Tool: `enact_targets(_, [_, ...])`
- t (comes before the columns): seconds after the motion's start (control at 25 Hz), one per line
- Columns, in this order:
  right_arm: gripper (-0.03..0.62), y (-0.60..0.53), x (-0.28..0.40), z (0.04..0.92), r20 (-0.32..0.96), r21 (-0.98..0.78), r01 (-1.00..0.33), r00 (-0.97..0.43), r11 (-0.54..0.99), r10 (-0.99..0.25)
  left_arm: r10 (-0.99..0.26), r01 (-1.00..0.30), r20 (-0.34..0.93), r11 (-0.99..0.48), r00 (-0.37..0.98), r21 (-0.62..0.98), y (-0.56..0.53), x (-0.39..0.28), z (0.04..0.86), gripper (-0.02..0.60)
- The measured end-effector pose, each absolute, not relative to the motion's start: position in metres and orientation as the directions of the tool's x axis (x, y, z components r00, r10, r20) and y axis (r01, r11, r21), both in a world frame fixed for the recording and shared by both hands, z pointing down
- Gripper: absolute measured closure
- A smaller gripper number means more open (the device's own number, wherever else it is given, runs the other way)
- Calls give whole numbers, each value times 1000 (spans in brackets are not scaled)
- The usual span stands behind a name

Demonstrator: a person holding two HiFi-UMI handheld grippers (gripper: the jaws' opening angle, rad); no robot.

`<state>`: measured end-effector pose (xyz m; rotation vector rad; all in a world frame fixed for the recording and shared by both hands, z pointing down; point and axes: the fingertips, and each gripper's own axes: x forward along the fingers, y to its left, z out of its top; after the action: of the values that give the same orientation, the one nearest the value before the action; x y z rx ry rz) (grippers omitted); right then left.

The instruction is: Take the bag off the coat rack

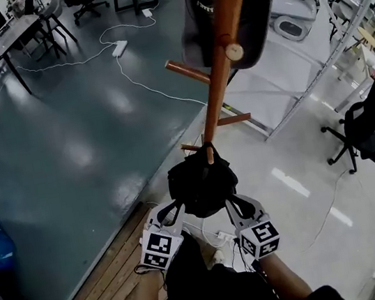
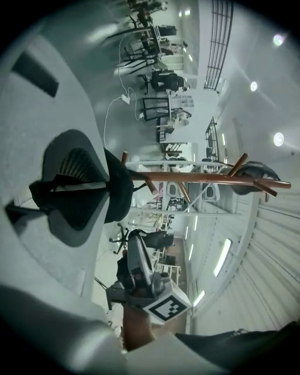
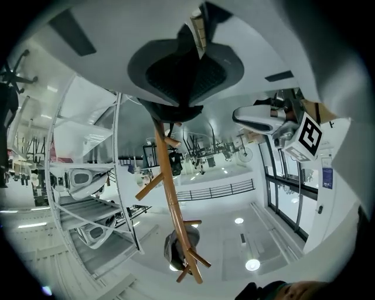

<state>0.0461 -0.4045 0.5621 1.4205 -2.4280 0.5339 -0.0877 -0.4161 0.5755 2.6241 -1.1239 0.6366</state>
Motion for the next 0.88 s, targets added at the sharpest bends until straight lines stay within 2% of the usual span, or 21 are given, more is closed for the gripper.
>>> enact_targets(0.08, [579,-413,47,568,433,-155,-882,-466,446,-771,-594,-691,499,-723,631,14,-425,-87,583,464])
enact_targets(0.16, [569,-423,50,574,451,-136,-888,-451,440,-770,-558,-661,531,-750,638,6,-436,-85,589,422])
enact_targets(0.6, [474,-457,78,611,566,-56,-909,-370,413,-737,-484,-596,633,-802,605,-44,-486,-85,622,408])
enact_targets(0.88, [444,-466,87,633,616,-66,-914,-353,401,-704,-489,-622,671,-781,557,-52,-523,-91,647,393])
